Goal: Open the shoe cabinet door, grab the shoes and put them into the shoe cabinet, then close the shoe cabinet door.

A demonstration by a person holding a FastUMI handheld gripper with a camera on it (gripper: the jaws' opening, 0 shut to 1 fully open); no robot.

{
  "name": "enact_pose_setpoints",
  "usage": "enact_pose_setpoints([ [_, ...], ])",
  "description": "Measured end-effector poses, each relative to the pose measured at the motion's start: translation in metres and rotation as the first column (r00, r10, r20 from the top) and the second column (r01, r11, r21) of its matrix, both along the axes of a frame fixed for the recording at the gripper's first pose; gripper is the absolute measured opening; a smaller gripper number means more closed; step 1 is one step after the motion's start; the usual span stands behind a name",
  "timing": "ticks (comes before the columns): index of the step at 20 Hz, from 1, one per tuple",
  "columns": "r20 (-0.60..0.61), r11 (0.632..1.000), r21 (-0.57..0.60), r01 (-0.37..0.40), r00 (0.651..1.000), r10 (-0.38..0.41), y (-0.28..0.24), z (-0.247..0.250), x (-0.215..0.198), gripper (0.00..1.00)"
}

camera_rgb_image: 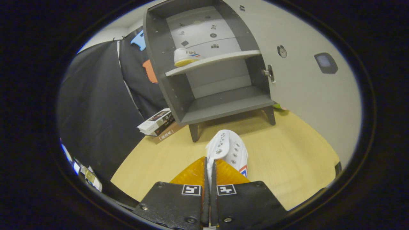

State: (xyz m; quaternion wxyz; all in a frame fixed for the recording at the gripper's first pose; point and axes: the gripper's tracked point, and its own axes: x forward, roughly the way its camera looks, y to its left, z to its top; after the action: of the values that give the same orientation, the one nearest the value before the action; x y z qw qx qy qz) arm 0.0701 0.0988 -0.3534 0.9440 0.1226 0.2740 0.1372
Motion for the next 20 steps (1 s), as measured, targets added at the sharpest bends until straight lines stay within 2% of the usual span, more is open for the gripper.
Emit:
enact_pose_setpoints([
  [6,0.12,0.999,0.005,-0.033,0.992,0.032,-0.002,0.084,-0.011,0.05],
  [12,0.241,0.999,-0.046,-0.006,0.97,0.017,-0.011,0.178,-0.004,0.05],
  [20,0.338,0.988,-0.149,0.043,0.941,0.01,-0.022,0.27,0.041,0.05],
])
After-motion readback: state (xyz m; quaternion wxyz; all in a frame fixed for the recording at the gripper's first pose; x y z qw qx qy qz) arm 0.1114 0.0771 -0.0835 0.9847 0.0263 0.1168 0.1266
